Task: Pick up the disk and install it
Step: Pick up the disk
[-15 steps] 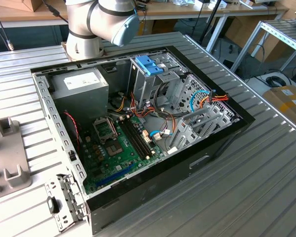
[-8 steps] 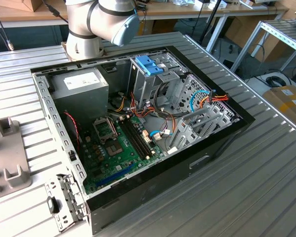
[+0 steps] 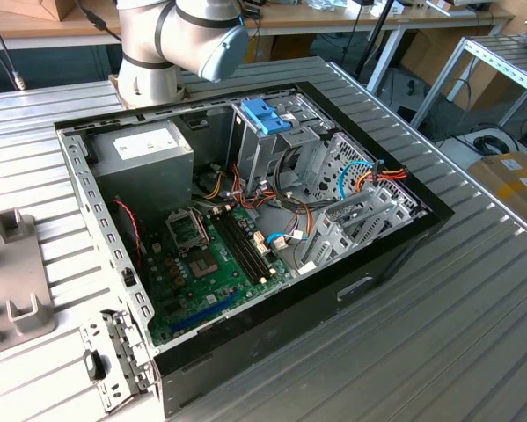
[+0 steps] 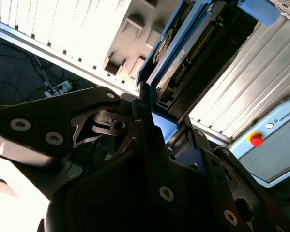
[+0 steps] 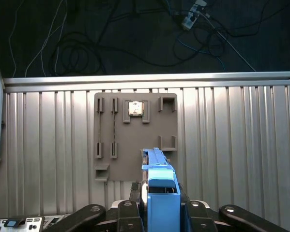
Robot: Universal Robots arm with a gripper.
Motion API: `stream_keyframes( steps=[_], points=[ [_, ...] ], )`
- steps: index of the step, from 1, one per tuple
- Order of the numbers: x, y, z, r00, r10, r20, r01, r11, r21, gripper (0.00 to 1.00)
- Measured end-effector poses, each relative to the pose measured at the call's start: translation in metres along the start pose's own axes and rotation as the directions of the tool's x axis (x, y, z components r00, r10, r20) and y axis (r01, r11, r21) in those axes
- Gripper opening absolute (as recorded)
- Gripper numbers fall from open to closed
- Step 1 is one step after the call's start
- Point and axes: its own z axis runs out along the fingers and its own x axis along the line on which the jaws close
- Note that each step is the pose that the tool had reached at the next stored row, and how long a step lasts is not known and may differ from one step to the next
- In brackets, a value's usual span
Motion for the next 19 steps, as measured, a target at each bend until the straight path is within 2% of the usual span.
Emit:
stream_keyframes(
  steps=[19],
  points=[
    [0.0001,-0.0036,-0.0002,1.0,0.0,0.0,0.0,1.0,0.0,0.37]
  ],
)
